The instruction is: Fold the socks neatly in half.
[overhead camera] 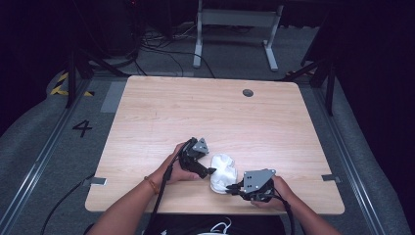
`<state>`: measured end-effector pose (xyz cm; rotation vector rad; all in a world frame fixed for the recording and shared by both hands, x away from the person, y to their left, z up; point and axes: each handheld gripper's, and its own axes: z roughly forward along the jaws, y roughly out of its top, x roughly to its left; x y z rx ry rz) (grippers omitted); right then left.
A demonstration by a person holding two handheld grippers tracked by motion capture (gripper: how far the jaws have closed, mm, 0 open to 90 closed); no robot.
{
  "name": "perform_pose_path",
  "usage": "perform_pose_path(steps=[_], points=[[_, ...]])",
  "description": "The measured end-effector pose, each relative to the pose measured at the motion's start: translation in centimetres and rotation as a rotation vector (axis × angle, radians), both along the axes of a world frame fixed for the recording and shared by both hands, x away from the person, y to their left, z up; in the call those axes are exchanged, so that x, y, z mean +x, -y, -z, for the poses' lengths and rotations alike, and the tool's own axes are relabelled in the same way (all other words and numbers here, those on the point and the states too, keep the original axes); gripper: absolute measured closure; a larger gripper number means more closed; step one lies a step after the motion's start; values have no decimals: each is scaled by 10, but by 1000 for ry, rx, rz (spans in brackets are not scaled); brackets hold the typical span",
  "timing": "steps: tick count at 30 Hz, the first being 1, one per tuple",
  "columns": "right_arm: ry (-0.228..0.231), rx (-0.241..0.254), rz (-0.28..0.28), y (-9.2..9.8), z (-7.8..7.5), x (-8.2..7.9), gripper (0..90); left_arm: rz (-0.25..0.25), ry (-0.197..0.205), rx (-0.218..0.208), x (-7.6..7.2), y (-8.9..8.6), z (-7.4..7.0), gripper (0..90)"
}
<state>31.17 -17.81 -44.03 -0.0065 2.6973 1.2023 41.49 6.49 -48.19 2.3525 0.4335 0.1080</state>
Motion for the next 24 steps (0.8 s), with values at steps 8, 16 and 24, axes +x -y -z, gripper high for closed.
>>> perform_pose_path(steps=[8,16,24], points=[[7,28,29,7,-4,1,864,-21,15,14,-2,-3,-1,200],[13,44,33,9,-7,1,864,-8,10,-38,-10,-4,-9,222],[20,57,38,10,-12,0,864,28,16,19,-12,5,-2,212]])
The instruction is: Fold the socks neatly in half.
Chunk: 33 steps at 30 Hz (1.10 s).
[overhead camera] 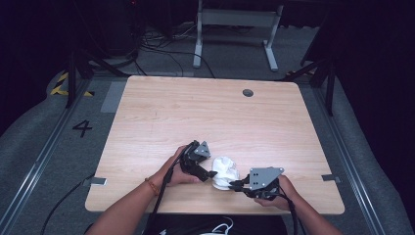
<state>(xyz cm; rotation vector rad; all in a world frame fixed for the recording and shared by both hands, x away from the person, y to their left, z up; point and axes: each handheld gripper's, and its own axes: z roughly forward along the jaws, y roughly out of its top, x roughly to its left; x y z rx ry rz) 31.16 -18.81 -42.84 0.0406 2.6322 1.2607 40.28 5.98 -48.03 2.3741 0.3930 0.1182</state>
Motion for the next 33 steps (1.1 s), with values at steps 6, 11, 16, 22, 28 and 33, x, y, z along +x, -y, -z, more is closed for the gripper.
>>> perform_pose_path(steps=[6,11,16,22,28,33], points=[[-3,30,33,5,-4,4,865,19,7,0,2,-1,1,201],[-9,40,57,6,-5,9,865,27,12,10,2,-1,0,207],[-28,53,92,9,-4,15,865,64,12,-3,-3,-13,-8,264],[-54,58,129,12,-2,20,865,162,2,-41,-24,-13,-15,290],[-56,61,143,13,-2,21,865,181,-5,-41,-33,1,-15,343],[-54,71,143,13,-2,22,865,181,-18,-19,-32,11,-10,429]])
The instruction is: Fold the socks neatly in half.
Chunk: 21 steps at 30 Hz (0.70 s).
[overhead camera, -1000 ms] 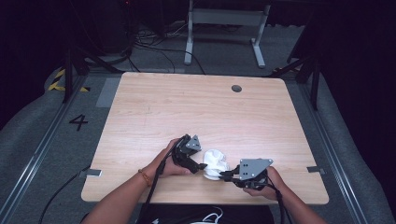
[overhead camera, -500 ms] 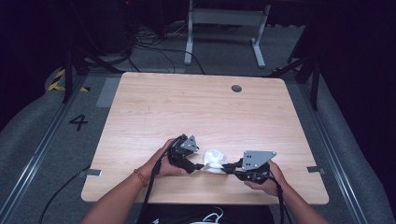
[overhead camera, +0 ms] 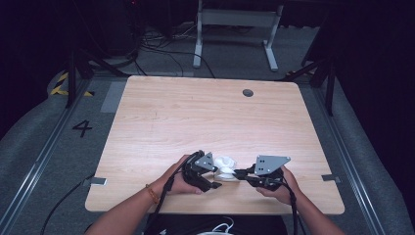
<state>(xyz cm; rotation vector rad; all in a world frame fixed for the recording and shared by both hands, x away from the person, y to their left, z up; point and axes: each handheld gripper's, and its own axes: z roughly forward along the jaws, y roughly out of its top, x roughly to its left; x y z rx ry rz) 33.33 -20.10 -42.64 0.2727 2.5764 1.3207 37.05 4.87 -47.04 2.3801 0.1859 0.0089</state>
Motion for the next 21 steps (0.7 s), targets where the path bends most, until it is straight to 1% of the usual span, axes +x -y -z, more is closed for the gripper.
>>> perform_pose_path(steps=[1,2,3,5,6,7,8,9,11,12,14,16,17,21], points=[[1,0,0,0,0,0,865,12,-3,10,0,2,2,469],[-1,0,-1,-1,0,0,865,12,4,11,1,3,3,479],[-1,1,-1,-1,0,0,864,10,2,6,2,3,3,490],[1,1,5,-1,0,0,865,14,11,10,4,3,3,554],[-2,4,12,0,0,1,865,11,6,5,5,2,4,583],[-11,12,18,0,-1,2,865,10,14,5,7,1,4,622],[-10,13,26,0,-1,3,865,9,11,3,8,1,4,660],[-8,13,33,0,-1,5,865,10,6,-4,10,0,4,686],[-10,19,55,0,-1,8,865,6,-6,-6,12,0,4,731],[-13,21,68,0,-1,11,864,14,-8,3,13,-1,4,749],[-18,17,95,-1,0,18,864,23,-8,-5,17,-2,4,775],[-32,16,109,-2,0,24,863,26,-18,-11,19,-2,4,798],[-32,9,121,-3,0,27,862,26,-23,-7,19,-2,4,809],[-40,-11,138,-5,1,35,860,25,-44,-11,22,-3,4,833]])
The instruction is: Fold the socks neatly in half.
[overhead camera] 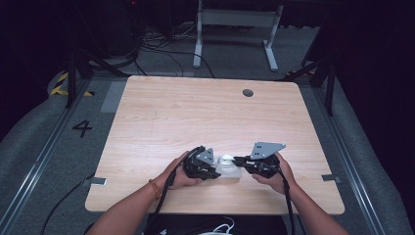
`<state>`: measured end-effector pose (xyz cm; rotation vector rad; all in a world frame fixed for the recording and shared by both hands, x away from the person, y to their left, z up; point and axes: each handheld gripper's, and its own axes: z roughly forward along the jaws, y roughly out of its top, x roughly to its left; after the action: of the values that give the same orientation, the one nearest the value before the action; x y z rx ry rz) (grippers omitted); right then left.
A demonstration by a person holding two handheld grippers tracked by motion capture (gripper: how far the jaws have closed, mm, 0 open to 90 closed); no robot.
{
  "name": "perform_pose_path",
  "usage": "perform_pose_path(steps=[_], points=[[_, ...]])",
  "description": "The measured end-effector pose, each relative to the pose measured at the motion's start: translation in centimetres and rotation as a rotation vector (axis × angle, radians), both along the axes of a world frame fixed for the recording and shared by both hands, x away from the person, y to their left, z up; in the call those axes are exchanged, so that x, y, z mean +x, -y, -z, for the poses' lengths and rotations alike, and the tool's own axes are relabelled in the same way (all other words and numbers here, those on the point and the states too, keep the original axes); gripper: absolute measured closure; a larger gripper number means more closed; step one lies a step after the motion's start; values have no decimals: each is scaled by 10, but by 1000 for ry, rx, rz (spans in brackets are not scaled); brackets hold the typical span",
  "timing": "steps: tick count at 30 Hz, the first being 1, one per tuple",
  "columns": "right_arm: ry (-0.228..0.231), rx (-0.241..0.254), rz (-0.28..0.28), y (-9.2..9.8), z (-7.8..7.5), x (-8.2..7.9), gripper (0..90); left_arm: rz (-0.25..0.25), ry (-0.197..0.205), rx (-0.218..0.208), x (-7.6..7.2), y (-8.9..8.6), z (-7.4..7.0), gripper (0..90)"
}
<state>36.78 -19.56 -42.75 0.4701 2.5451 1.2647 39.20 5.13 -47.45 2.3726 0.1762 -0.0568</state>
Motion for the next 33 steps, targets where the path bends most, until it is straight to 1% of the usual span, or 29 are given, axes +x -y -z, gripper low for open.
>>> perform_pose_path(steps=[2,4,5,6,7,8,9,12,14,16,18,19,20,21,23,26,28,30,31,33], points=[[-7,-13,-4,-2,2,4,857,4,-6,-4,1,0,0,844],[-19,-37,-6,-5,4,8,852,9,-5,-3,2,0,0,851],[-18,-52,-9,-6,6,10,845,8,-8,-3,2,0,0,853],[-16,-66,-2,-7,7,11,820,6,-11,0,2,0,0,855],[-16,-68,5,-8,7,12,772,6,-13,-3,3,-1,0,857],[-14,-65,18,-8,7,13,735,6,-21,-6,4,-1,0,859],[-8,-64,28,-7,6,13,721,7,-25,-3,5,-2,0,859],[12,-27,12,-2,1,12,630,5,-44,-1,7,-3,0,861],[42,-20,15,0,-5,9,560,1,-55,1,9,-4,0,861],[60,-4,-2,0,-11,8,528,5,-57,-1,10,-4,0,860],[73,-17,-26,-5,-11,9,501,7,-58,3,10,-4,-1,861],[73,-31,-52,-10,-10,11,506,9,-56,3,10,-4,-1,860],[79,-42,-63,-13,-8,12,514,8,-58,2,11,-4,-1,860],[79,-61,-81,-18,-5,14,531,11,-56,3,11,-4,-1,860],[73,-83,-103,-24,0,17,573,10,-54,6,11,-4,-1,859],[61,-111,-116,-31,8,25,696,4,-52,7,11,-5,-1,858],[50,-140,-101,-34,13,31,756,11,-37,13,10,-5,-1,857],[12,-156,-87,-36,19,38,767,19,-18,16,9,-5,-2,855],[1,-168,-73,-37,22,40,782,19,-8,24,8,-5,-2,854],[-14,-184,-65,-38,26,44,800,28,24,39,6,-4,-3,852]])
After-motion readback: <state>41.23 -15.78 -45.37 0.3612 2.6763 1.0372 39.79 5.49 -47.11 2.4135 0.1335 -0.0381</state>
